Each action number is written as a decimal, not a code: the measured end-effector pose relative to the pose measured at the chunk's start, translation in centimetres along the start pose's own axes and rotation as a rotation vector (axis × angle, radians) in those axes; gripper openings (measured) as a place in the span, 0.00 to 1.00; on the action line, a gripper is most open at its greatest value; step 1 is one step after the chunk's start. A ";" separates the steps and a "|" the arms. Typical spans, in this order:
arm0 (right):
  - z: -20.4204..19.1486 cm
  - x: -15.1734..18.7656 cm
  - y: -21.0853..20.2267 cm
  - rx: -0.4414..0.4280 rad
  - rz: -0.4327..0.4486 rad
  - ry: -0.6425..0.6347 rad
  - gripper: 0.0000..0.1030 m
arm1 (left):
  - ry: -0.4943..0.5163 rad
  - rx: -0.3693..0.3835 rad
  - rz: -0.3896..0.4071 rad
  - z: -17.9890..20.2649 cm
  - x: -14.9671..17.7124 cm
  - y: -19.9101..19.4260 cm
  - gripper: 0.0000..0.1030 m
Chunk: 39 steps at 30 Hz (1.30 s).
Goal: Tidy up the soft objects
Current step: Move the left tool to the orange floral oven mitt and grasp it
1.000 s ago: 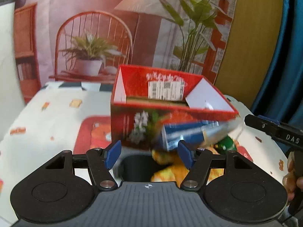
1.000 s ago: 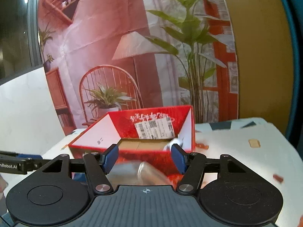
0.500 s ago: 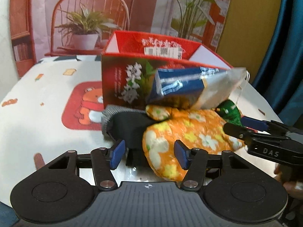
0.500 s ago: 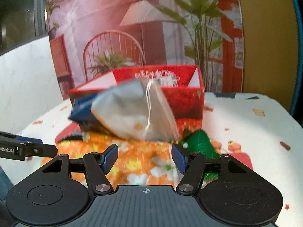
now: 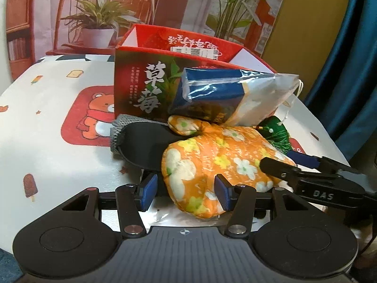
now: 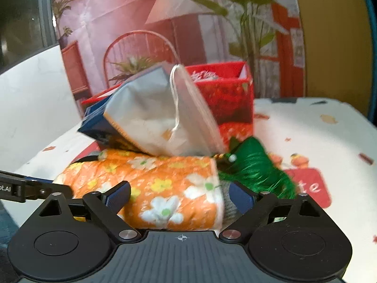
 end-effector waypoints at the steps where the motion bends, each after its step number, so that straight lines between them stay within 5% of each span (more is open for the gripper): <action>1: 0.0 0.1 0.1 -0.003 -0.006 -0.001 0.81 | 0.001 0.002 0.002 0.0 0.0 0.0 0.54; 6: -0.3 0.4 0.4 -0.011 -0.023 0.002 0.79 | -0.009 0.011 -0.002 -0.1 0.2 0.3 0.51; 8: -0.3 0.5 0.5 -0.015 -0.026 0.006 0.79 | 0.003 0.001 -0.001 -0.2 0.3 0.3 0.27; 11: -0.4 0.5 0.4 -0.016 -0.026 0.006 0.79 | 0.012 0.002 -0.002 -0.2 0.3 0.3 0.18; 18: -0.1 0.4 0.4 -0.023 -0.016 0.029 0.79 | -0.021 -0.041 -0.003 -1.5 0.1 0.3 0.15; 24: -0.8 0.5 0.6 -0.064 -0.030 0.026 0.65 | -0.035 -0.039 -0.031 -1.8 0.6 0.9 0.15; 32: -0.7 0.7 0.8 -0.071 -0.040 0.036 0.61 | -0.041 -0.028 -0.039 -2.0 0.9 1.1 0.17; 39: -0.8 0.3 0.4 -0.047 -0.017 0.012 0.41 | -0.032 -0.029 -0.039 -1.8 1.0 1.1 0.18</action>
Point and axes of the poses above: each gripper's, at about its wrist camera, not at the fingertips, and y roughly the way its jaws point, z to its right, x to its underside, the point moved 10 cm from there along y, roughly the way its jaws point, and after that the axes turned 1 degree about z, right-handed, at the moved point
